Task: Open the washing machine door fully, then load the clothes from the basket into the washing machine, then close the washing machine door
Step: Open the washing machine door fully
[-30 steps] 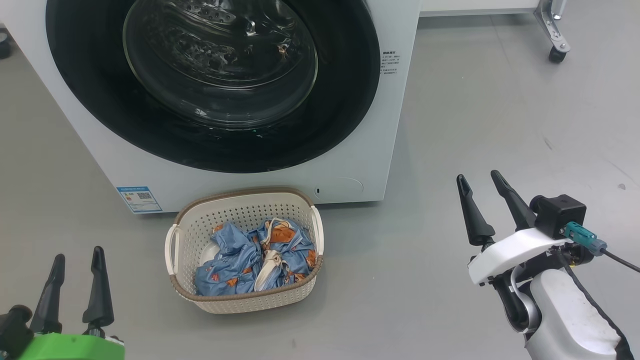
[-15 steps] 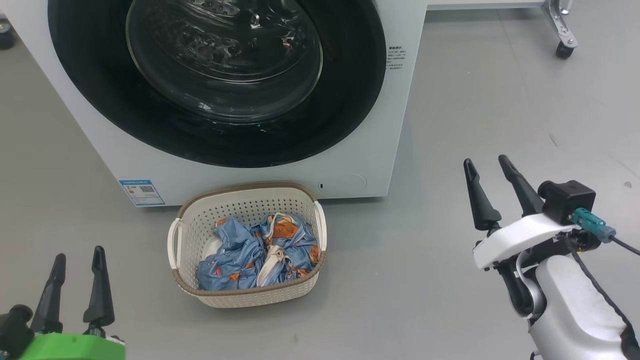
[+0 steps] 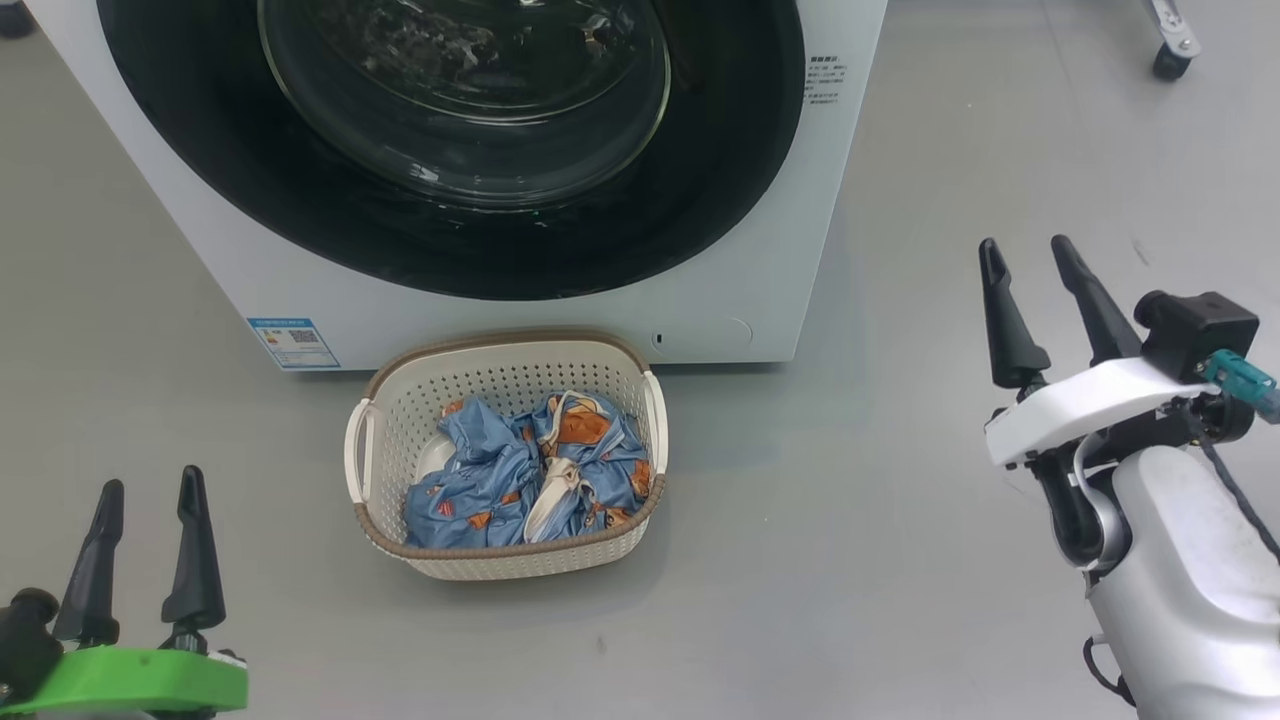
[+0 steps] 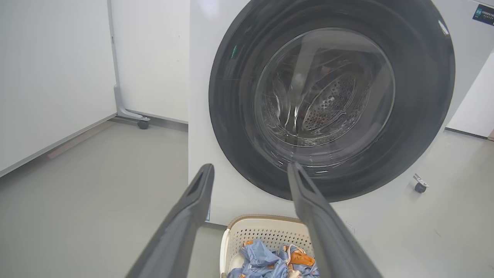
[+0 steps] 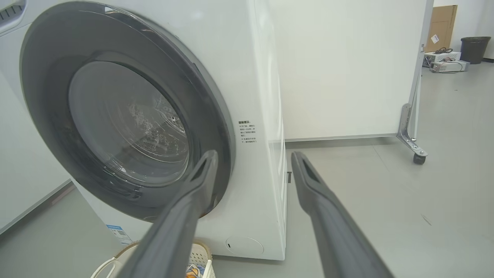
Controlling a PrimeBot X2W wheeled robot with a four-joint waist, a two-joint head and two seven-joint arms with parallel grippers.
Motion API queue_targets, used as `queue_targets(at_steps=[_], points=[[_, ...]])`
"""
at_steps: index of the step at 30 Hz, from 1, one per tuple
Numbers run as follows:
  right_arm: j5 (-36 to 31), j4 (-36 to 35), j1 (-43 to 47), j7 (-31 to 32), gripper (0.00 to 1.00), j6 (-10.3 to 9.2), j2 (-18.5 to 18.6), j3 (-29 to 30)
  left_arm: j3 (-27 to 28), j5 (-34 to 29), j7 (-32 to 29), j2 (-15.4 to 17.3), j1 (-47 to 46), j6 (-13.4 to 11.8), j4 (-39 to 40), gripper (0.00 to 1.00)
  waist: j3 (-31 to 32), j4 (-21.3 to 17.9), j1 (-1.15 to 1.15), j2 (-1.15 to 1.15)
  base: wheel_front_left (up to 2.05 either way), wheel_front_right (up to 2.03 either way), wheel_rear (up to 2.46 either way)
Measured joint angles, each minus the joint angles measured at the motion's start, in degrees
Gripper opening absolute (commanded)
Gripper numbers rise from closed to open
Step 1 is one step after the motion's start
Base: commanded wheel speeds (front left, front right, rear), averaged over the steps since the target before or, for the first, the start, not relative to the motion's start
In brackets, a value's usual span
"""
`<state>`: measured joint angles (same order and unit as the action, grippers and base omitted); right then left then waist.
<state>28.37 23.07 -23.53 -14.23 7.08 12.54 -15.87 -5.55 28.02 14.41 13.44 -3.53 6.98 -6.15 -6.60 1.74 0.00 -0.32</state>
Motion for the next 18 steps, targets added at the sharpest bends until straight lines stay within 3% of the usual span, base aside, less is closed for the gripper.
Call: queue_targets(at_steps=[3, 6, 7, 10, 11, 18], points=[[0.68, 0.87, -1.1, -0.15, 0.96, 0.0, 0.16, 0.65, -0.18, -0.38, 0.0, 0.08, -0.05, 0.0, 0.0, 1.0, -0.74, 0.33, 0.0, 0.0, 0.0, 0.0, 0.0], [1.12, 1.51, -2.33, -0.15, 0.73, 0.0, 0.82, 1.31, -0.31, -0.51, 0.0, 0.09, -0.1, 0.0, 0.01, 1.0, -1.35, 0.74, 0.0, 0.0, 0.0, 0.0, 0.0], [1.43, 1.64, -2.87, -0.15, 0.53, 0.0, 1.1, 1.49, -0.34, -0.64, 0.0, 0.09, -0.13, 0.0, 0.01, 1.0, -1.53, 0.89, 0.0, 0.0, 0.0, 0.0, 0.0], [2.49, 2.09, -4.64, -0.13, 0.2, 0.0, 2.02, 1.92, -0.41, -1.14, 0.0, 0.08, -0.43, 0.0, -0.02, 1.0, -1.98, 1.34, 0.0, 0.0, 0.0, 0.0, 0.0], [2.85, 2.15, -5.18, -0.13, 0.01, 0.0, 2.16, 2.14, -0.43, -1.24, 0.0, 0.08, -0.65, 0.0, -0.02, 1.0, -2.12, 1.47, 0.0, 0.0, 0.0, 0.0, 0.0], [11.55, 1.81, -8.71, 0.49, 0.0, 0.0, 0.71, 4.48, -0.38, -1.29, 0.0, -0.09, -1.27, 0.0, 0.23, 1.0, -3.51, 2.33, 0.0, 0.0, 0.0, 0.0, 0.0]])
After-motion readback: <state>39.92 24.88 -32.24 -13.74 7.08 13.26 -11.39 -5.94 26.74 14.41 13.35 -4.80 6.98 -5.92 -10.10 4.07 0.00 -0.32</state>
